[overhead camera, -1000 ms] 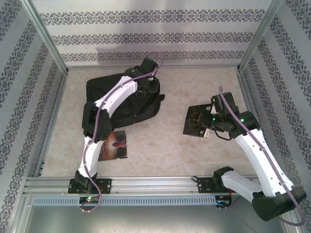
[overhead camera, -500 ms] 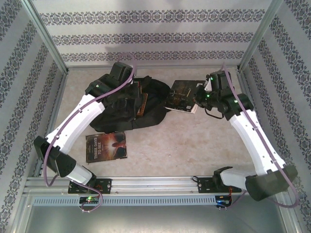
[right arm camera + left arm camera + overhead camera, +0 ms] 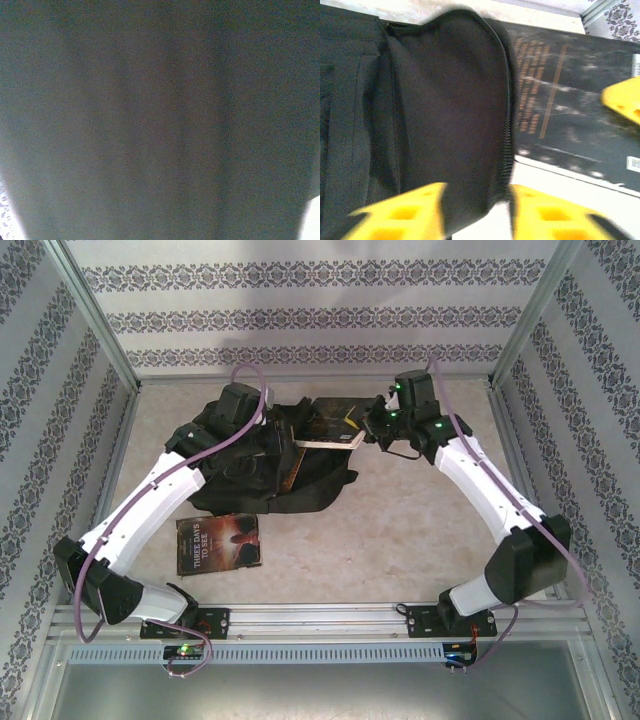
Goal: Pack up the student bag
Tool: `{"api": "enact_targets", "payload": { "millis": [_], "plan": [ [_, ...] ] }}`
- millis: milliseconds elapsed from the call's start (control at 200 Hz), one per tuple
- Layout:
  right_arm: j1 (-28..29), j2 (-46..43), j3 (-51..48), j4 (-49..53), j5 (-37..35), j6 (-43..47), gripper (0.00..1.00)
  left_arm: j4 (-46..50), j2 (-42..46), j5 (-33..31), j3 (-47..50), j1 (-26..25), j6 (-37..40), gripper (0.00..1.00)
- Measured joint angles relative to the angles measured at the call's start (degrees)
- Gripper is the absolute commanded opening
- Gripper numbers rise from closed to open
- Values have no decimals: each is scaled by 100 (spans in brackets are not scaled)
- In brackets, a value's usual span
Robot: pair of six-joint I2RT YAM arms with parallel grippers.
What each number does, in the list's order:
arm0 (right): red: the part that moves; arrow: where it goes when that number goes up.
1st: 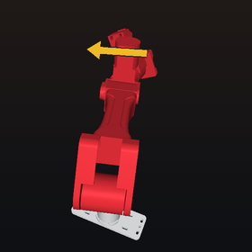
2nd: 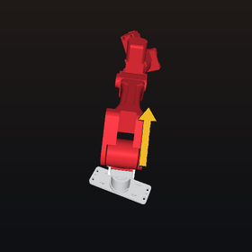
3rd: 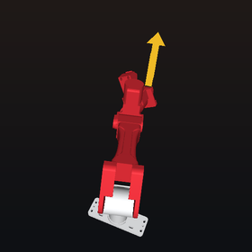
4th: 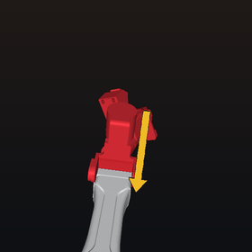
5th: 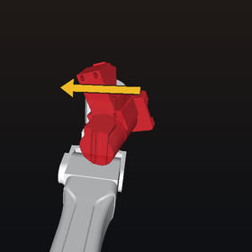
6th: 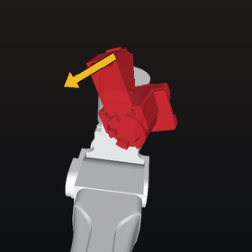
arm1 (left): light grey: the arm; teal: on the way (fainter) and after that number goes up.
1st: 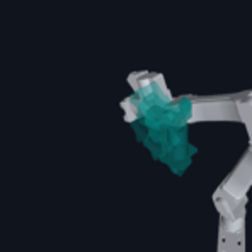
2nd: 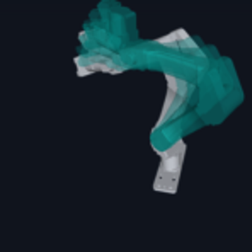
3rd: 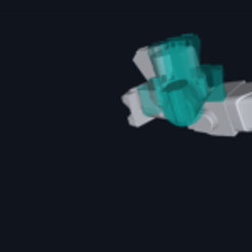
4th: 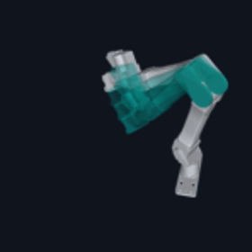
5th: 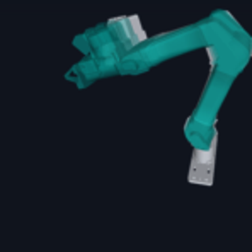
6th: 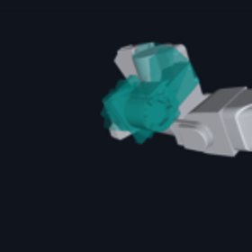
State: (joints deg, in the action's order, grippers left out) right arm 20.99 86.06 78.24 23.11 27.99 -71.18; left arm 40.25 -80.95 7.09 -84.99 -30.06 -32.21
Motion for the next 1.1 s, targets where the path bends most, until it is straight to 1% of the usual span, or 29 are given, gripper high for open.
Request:
{"api": "enact_targets", "payload": {
  "millis": [80, 185, 355, 460, 515, 605, 640, 685, 734, 784, 939, 1099],
  "plan": [
    [66, 138, 0, -208, 116, -308, 0, 83, -179, -4, -251, 0, 13, 65],
    [94, 162, 0, -424, 243, -579, 0, 400, -527, -131, -793, 2, 70, 69],
    [131, 160, 0, -664, 369, -752, 0, 1032, -1054, -363, -1589, 31, 201, 69],
    [179, 153, -46, -763, 457, -802, 0, 1270, -1279, -492, -1755, 111, 227, 65],
    [205, 140, -111, -839, 492, -817, 0, 1342, -1335, -511, -1725, 195, 236, 61],
    [216, 140, -190, -881, 560, -820, 0, 1351, -1419, -437, -1672, 369, 201, 51],
    [216, 140, -201, -879, 575, -817, 0, 1349, -1460, -413, -1672, 424, 195, 45],
    [214, 140, -205, -879, 588, -815, 0, 1349, -1530, -391, -1672, 481, 168, 32],
    [214, 140, -205, -879, 595, -796, 0, 1351, -1626, -365, -1672, 518, 188, 14],
    [212, 136, -214, -883, 597, -776, 0, 1351, -1707, -291, -1672, 518, 173, 0],
    [111, 76, -361, -815, 605, -597, 0, 1416, -1853, -229, -1766, 518, 225, 0],
    [-109, -70, -474, -505, 616, -92, 0, 1703, -1869, -350, -2363, 518, 378, 0]
  ]
}}
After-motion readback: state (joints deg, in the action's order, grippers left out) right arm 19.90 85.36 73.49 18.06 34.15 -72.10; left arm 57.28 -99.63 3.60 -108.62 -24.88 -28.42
